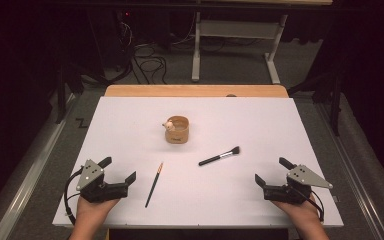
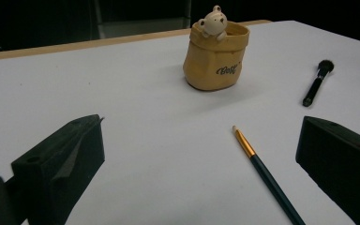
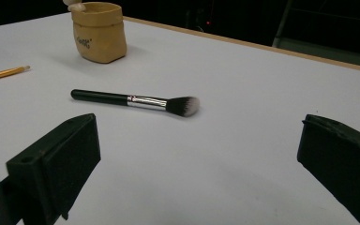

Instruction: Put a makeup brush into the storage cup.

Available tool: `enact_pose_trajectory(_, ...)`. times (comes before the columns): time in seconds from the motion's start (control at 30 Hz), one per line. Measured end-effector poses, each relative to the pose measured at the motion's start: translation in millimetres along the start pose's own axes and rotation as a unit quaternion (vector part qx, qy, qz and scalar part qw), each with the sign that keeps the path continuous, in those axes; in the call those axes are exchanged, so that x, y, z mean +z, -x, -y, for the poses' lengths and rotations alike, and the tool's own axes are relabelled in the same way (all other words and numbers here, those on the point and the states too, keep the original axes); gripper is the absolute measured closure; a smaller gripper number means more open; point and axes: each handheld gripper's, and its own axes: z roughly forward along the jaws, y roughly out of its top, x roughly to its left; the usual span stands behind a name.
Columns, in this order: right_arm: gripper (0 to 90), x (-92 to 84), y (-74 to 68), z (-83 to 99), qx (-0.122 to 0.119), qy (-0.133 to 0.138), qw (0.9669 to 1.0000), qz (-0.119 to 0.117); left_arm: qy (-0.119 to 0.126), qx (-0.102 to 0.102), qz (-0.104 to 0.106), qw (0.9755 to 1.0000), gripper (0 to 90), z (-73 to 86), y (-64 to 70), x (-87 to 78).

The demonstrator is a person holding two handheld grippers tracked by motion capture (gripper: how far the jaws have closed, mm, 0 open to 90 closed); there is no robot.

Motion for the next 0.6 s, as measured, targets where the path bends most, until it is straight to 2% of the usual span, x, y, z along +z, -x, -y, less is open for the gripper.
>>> enact_pose_trajectory(0.6, 0.4, 0.2, 2.0, 1.8, 0.008, -0.003, 1.0, 0.002, -0.044, 0.006, -0.005, 0.999, 1.5, 0.0, -0.7, 4.0)
